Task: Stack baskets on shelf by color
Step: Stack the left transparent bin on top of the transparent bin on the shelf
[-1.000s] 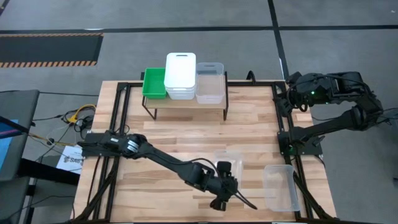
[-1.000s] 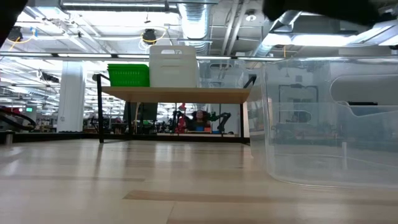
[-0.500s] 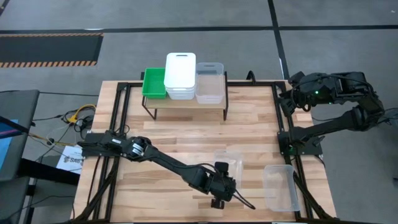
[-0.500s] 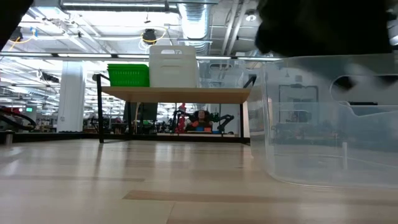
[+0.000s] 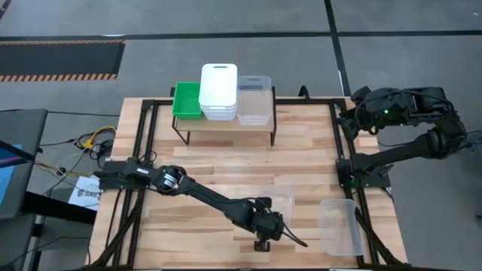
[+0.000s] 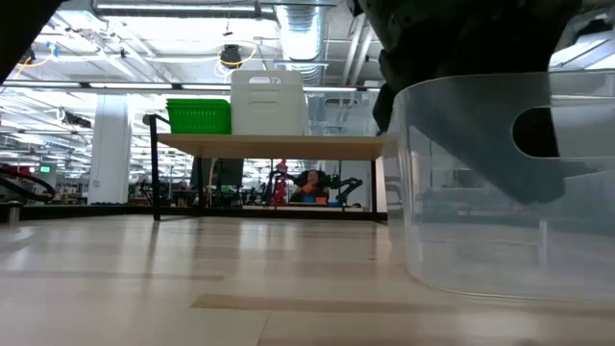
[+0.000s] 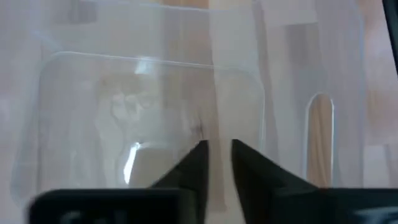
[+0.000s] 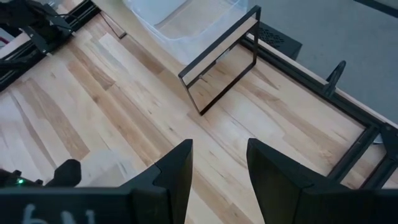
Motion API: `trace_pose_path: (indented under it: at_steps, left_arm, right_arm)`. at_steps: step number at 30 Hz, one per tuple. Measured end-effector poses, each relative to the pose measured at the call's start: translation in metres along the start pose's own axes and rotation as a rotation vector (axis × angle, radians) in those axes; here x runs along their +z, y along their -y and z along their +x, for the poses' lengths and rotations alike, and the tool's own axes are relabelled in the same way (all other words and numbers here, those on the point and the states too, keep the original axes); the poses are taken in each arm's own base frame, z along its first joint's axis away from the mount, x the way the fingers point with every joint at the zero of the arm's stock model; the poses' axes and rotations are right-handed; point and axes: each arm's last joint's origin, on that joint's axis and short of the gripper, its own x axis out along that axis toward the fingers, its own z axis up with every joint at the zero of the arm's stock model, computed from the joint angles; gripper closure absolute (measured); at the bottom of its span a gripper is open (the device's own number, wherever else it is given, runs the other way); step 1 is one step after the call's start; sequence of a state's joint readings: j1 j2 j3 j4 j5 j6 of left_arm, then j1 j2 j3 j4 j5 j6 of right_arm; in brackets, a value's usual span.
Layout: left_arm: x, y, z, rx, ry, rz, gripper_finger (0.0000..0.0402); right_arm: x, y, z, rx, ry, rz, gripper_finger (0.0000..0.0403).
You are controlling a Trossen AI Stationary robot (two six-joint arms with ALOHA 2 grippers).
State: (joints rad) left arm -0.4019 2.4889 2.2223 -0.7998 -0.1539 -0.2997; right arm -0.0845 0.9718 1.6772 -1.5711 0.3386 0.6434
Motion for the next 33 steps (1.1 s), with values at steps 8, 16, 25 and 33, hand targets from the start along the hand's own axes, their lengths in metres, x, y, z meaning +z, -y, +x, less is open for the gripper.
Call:
trace_pose_path:
  at_steps: [8,16,25,33]
  left_arm:
    - [0.006,0.001,-0.004,0.008,0.036,-0.037,0.0400]
    - [0.022,0.002,-0.024,0.008,0.097,-0.058,0.0401]
    - [0.028,0.001,-0.035,0.013,0.125,-0.076,0.0401]
    - [0.028,0.001,-0.035,0.011,0.127,-0.106,0.0401]
  right_arm:
    - [-0.001,0.001,-0.001,0.002,0.004,0.005,0.0228]
    - [-0.001,0.001,-0.001,0.002,0.005,0.005,0.0228]
    - [-0.001,0.001,-0.001,0.003,0.005,0.005,0.0228]
    - [-0.001,0.001,-0.001,0.002,0.005,0.005,0.0228]
